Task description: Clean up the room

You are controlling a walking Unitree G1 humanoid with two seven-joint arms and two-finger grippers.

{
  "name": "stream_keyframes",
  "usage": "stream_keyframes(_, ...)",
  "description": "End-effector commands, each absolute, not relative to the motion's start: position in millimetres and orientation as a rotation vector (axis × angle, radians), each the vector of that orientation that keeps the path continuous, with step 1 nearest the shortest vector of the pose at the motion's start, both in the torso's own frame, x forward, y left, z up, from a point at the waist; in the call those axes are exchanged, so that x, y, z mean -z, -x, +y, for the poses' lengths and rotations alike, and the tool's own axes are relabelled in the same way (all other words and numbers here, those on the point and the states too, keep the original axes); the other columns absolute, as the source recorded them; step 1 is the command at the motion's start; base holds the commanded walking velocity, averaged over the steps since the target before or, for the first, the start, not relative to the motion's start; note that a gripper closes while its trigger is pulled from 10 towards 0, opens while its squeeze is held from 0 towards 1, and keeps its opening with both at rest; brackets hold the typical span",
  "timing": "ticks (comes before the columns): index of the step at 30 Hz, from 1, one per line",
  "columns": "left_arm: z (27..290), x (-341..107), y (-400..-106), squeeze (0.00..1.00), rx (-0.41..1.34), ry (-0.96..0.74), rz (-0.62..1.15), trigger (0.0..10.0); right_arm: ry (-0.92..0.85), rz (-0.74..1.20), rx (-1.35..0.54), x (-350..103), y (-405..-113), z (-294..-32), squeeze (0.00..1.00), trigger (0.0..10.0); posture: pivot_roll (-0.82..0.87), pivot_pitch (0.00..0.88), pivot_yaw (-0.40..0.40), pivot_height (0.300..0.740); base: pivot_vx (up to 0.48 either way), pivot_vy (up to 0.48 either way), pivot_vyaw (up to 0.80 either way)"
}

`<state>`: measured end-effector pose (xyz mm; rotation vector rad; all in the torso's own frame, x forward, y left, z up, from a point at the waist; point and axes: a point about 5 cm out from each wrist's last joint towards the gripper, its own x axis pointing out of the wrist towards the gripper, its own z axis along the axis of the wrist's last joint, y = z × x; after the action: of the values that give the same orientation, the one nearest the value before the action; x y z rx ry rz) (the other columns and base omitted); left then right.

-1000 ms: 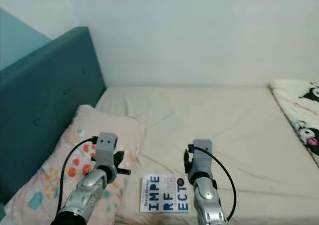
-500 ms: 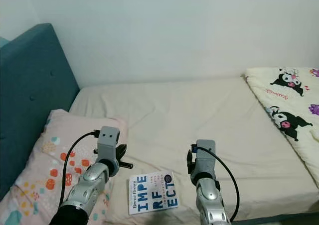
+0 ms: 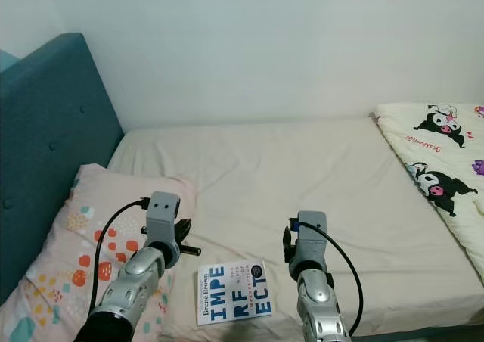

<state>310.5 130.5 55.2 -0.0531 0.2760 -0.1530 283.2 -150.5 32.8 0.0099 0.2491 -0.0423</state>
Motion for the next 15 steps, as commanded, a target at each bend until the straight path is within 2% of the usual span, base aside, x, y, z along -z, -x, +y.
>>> stream_keyframes(1, 130.5, -54.6, -308.6, 0.00, 0.152, 0.067, 0.282, 10.0, -0.027, 0.242, 0.059, -35.3, -284.7, -150.8, 0.00, 10.0, -0.03, 0.000, -0.009, 0.740, 0.000, 0.000, 0.00)
stream_keyframes(3, 130.0, -53.2, -307.3, 0.00, 0.155, 0.060, 0.286, 10.0, -0.031, 0.237, 0.063, -36.4, -285.4, -150.6, 0.00, 10.0, -0.03, 0.000, -0.007, 0.740, 0.000, 0.000, 0.00)
stream_keyframes(5, 129.7, -52.9, -306.8, 0.00, 0.158, 0.061, 0.285, 10.0, -0.034, 0.234, 0.064, -37.1, -285.7, -150.4, 0.00, 10.0, -0.03, 0.000, -0.007, 0.740, 0.000, -0.341, 0.00)
stream_keyframes(15, 128.3, -53.3, -305.9, 0.00, 0.174, 0.054, 0.286, 10.0, -0.037, 0.238, 0.067, -35.9, -282.8, -151.5, 0.00, 10.0, -0.03, 0.000, -0.002, 0.740, 0.000, -0.480, 0.00)
